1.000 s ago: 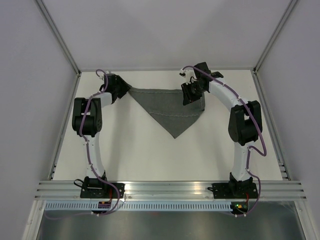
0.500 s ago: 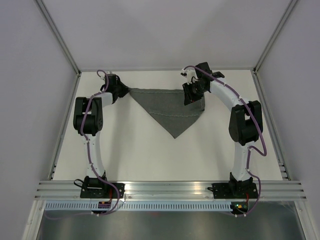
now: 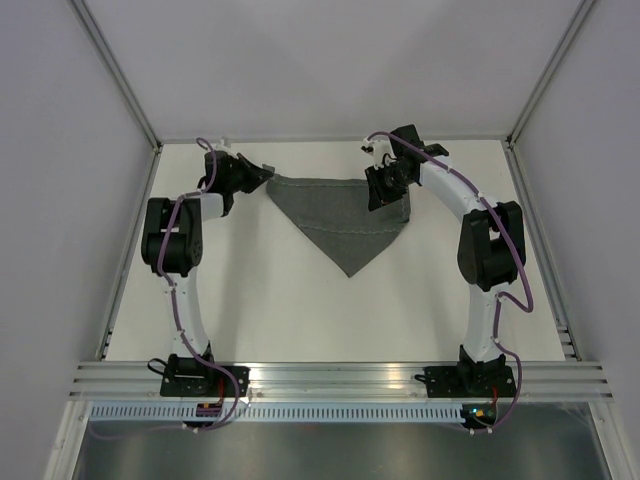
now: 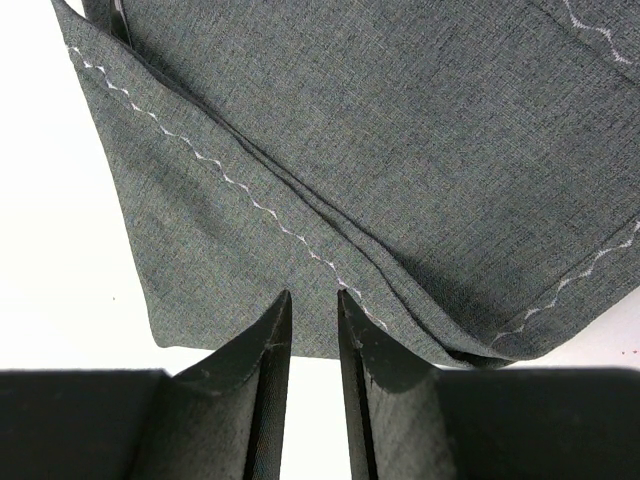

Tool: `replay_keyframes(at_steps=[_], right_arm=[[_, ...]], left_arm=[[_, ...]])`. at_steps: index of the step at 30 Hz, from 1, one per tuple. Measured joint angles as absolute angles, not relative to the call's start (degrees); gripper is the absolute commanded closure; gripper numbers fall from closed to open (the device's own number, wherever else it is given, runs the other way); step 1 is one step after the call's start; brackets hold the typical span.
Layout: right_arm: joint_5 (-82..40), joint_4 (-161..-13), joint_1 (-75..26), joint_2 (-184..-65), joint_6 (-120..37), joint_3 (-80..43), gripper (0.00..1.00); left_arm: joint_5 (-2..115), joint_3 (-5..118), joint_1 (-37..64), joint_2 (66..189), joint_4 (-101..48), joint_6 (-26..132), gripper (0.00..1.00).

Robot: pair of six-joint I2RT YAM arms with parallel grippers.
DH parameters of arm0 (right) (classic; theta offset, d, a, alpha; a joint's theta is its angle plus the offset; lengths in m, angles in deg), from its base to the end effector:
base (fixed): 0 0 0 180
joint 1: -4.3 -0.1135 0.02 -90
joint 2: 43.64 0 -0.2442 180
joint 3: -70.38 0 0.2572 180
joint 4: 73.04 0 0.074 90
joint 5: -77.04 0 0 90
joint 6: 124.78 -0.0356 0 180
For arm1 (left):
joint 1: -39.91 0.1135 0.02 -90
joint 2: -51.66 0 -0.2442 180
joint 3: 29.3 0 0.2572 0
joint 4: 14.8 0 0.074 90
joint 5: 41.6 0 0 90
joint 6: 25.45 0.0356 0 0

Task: Fold the napkin, place the utensils inside, and roll it up
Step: Fold the napkin at the center of the board.

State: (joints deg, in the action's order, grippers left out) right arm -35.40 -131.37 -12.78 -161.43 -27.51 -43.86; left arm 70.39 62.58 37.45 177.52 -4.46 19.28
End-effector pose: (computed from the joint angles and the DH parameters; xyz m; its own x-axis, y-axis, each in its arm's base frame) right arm 0.4175 0.1425 0.2193 -0.7802 -0.3621 -0.5101 -0.5466 0.7912 0.2743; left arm 0.4734 -0.0337 0.1248 -0.5537 -0.6356 -0.5380 -0.0154 0.6538 -0.7565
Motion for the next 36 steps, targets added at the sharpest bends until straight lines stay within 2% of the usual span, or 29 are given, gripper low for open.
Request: replay_keyframes(at_steps=[8,18,28,36], right_arm=[[-35.35,-131.31,-12.78,-161.35,-27.51,-43.73,0.69],[-34.87,-131.29,-12.76,-159.93,-27.46,-43.62,0.7],[-34.06,-131.15,-12.78,-159.84,-27.46,-43.51,0.7],[-33.61,-131.07,-12.78,-159.84,-27.44,-43.12,0.7]], left_arm=[[85.48,57.09,32.99,171.11,5.32,21.64,0.98],[96.97,52.55,21.54,168.82,2.93,33.18,0.98],[99.03,47.54,18.89,166.46,-5.53,44.41,0.98],[96.3,45.55,16.42,163.09,-10.01,51.19,0.98]])
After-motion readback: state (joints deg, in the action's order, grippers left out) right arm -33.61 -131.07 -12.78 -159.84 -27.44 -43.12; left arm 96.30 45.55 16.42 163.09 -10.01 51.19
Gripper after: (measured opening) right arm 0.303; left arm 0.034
